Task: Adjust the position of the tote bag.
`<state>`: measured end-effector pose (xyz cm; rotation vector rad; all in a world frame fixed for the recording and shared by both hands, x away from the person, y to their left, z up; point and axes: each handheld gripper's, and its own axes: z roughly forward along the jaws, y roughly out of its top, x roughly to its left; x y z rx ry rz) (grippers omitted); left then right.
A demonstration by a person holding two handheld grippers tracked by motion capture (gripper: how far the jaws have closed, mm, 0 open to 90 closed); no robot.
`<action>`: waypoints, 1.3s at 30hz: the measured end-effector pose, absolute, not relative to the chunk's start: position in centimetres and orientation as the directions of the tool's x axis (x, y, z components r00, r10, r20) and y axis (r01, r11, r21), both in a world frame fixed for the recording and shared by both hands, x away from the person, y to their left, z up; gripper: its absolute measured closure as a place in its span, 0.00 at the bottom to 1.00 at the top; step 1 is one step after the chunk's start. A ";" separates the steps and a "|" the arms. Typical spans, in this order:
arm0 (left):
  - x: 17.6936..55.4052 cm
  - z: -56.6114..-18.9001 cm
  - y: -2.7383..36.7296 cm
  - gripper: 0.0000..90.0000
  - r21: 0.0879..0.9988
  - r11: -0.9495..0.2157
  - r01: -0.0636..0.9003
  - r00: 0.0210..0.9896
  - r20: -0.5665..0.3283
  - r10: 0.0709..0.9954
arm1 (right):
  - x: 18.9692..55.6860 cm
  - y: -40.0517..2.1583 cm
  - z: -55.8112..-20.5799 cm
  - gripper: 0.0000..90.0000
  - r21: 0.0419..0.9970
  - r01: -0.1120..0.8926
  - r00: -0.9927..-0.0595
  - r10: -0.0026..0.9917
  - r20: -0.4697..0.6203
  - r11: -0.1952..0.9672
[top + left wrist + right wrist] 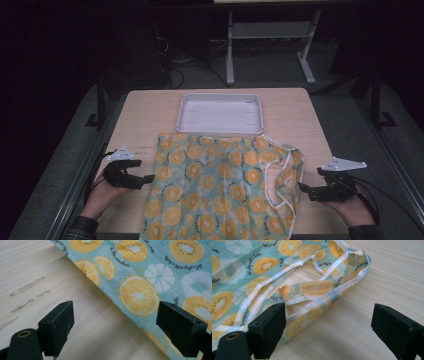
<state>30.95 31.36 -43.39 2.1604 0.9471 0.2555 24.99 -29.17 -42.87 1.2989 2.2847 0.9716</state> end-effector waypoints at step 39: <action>33.0 -45.6 28.5 0.75 0.609 -0.467 0.641 0.705 -0.228 0.671 | 24.0 -27.5 -42.6 0.13 0.719 0.578 -0.571 0.821 0.017 0.387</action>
